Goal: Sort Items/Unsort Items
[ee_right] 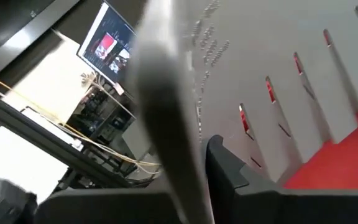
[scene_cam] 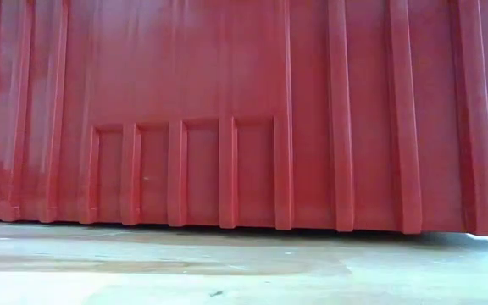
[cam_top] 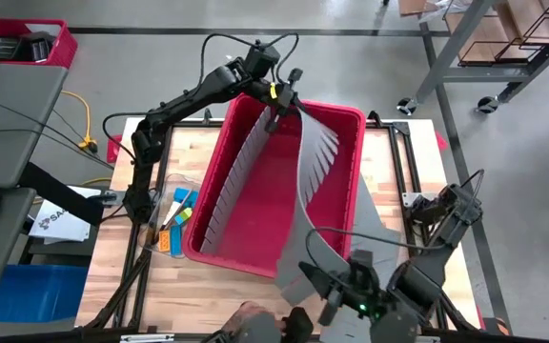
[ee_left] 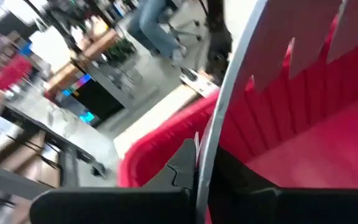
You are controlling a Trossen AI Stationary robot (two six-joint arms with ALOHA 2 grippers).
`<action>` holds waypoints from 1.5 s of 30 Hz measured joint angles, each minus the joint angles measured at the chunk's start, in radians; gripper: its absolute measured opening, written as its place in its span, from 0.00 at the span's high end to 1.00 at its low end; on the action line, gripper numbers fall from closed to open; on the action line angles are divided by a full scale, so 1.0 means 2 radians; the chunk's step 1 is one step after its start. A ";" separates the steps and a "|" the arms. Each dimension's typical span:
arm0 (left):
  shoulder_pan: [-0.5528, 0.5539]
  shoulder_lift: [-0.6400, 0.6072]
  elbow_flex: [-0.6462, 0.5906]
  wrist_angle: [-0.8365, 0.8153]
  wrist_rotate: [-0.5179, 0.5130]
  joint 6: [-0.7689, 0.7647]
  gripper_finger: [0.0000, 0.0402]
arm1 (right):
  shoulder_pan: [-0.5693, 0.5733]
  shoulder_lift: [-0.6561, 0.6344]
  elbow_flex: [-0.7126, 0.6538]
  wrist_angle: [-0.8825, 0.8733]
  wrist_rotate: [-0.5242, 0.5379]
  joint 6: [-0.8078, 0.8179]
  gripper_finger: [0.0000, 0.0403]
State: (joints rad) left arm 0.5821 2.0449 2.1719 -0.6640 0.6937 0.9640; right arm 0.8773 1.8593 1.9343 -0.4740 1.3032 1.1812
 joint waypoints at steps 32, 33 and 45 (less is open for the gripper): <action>-0.026 0.051 0.032 -0.043 -0.173 0.152 0.97 | -0.042 -0.013 0.001 -0.393 -0.129 0.288 1.00; -0.030 0.052 0.032 -0.046 -0.192 0.158 0.96 | -0.042 -0.013 0.001 -0.396 -0.131 0.290 1.00; -0.042 0.048 0.052 -0.021 -0.246 0.029 0.75 | -0.043 -0.014 0.001 -0.401 -0.129 0.286 1.00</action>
State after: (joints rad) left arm 0.4980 2.1407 2.2762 -0.7062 0.2025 1.0227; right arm 0.7918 1.8317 1.9366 -1.2765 1.0459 1.7531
